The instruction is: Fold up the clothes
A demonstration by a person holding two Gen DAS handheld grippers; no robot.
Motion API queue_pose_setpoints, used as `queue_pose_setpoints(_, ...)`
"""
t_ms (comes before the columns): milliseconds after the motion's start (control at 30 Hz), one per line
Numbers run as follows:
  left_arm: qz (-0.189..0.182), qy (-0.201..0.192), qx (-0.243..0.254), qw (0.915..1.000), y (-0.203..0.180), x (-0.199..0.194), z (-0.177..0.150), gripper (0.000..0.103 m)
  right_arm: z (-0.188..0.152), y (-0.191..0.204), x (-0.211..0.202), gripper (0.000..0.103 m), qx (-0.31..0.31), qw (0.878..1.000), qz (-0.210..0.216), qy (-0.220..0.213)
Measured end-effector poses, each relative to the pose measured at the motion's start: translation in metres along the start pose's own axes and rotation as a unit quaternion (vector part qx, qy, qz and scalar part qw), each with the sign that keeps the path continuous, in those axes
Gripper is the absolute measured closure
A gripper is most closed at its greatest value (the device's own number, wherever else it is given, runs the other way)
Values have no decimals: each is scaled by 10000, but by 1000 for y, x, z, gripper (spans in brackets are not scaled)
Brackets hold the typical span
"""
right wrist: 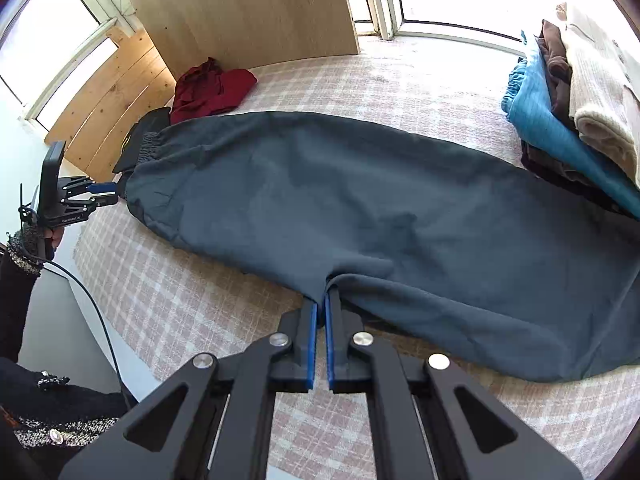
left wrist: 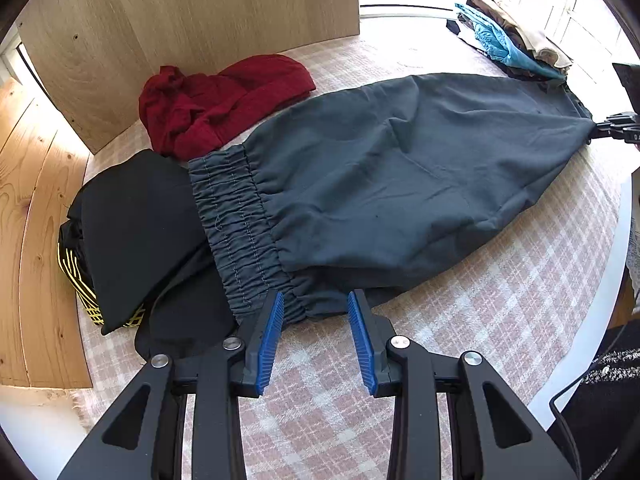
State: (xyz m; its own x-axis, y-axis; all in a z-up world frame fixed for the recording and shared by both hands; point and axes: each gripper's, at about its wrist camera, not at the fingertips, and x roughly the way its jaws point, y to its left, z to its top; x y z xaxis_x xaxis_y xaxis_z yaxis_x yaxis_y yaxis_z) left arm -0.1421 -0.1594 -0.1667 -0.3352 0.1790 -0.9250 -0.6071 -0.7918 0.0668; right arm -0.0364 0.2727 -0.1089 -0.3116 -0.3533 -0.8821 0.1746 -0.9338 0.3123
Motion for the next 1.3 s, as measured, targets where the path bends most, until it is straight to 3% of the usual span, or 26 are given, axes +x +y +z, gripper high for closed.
queue_pose_setpoints(100,-53,-69,74,9999,-5,-3,0,71,-6,-2,-7,100,24,9984,314,474)
queue_pose_setpoints(267,-222,-95,114,9996,-15,9,9,71,9,-23,11,100,616,9967,392,352)
queue_pose_setpoints(400,-456,-69,601,9971,-49,18,17,71,21,-40,26,99,1088,9927,454,254)
queue_pose_setpoints(500,-829,-218,924,9920,-72,22,25,68,34,-43,42,97,1045,9936,140,394)
queue_pose_setpoints(567,-802,-138,986,9918,-73,39,35,66,38,-51,49,96,1083,9931,-54,437)
queue_pose_setpoints(600,-619,-33,963,9934,-70,51,40,67,38,-55,52,94,1146,9920,-103,527)
queue_pose_setpoints(700,-363,264,624,9970,-49,77,53,70,33,-59,53,90,1265,9895,-136,693)
queue_pose_setpoints(867,-464,277,421,9976,-35,81,64,70,0,-33,25,76,980,9939,-111,493)
queue_pose_setpoints(967,-455,297,494,9973,-37,80,65,70,-28,-2,21,74,660,9972,94,350)
queue_pose_setpoints(1067,-442,302,543,9971,-38,78,64,70,-42,31,39,74,228,9993,178,242)
queue_pose_setpoints(1300,-379,276,504,9976,-32,66,61,70,-19,60,107,73,-539,9971,-463,273)
